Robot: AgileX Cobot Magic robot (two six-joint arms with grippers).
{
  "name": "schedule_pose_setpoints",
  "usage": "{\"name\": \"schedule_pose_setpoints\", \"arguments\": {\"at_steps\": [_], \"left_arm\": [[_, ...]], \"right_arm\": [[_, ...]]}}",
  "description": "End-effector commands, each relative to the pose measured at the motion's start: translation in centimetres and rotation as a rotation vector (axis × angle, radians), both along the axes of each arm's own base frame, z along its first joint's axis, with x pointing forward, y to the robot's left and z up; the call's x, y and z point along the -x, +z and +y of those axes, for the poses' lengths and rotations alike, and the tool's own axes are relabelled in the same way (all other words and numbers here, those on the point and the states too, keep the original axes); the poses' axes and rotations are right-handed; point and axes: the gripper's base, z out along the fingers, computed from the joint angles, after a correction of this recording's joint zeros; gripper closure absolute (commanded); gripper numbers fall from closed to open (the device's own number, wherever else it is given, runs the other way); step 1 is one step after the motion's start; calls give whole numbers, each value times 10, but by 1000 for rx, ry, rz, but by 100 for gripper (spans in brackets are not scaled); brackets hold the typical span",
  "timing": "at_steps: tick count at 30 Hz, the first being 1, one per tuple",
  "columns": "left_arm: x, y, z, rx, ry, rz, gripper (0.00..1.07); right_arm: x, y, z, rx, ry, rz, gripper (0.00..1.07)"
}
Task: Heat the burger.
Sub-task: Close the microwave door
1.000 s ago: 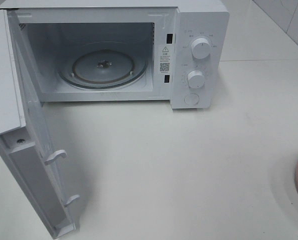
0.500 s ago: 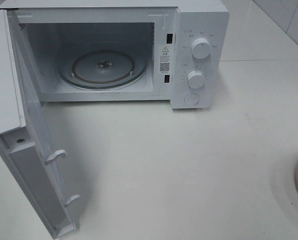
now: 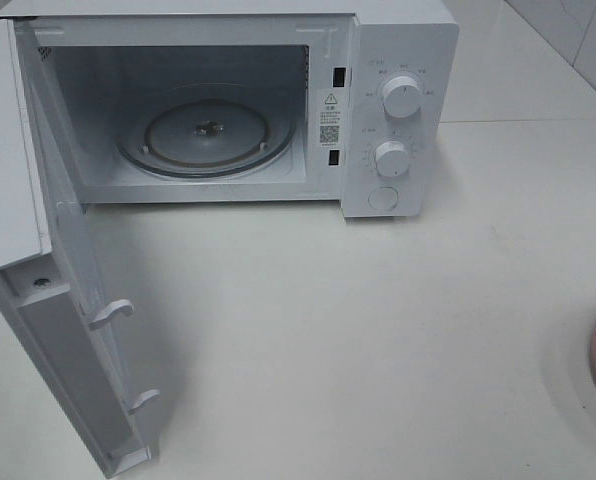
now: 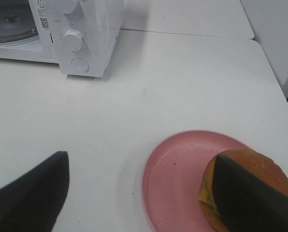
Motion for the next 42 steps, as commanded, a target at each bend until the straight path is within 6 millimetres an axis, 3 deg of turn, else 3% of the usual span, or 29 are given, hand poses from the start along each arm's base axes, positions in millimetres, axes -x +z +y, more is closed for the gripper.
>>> {"name": "schedule_pose_setpoints", "arguments": {"at_steps": [1, 35, 41, 42], "left_arm": [[0, 0, 0, 0, 1, -19, 7], [0, 0, 0, 0, 1, -19, 7], [0, 10, 0, 8, 7, -67, 13], [-4, 14, 0, 8, 8, -77, 20]], "right_arm": [[3, 0, 0, -7, -3, -38, 31], [3, 0, 0, -7, -3, -38, 31], [3, 0, 0, -7, -3, -38, 31], [3, 0, 0, -7, -3, -38, 31]]}}
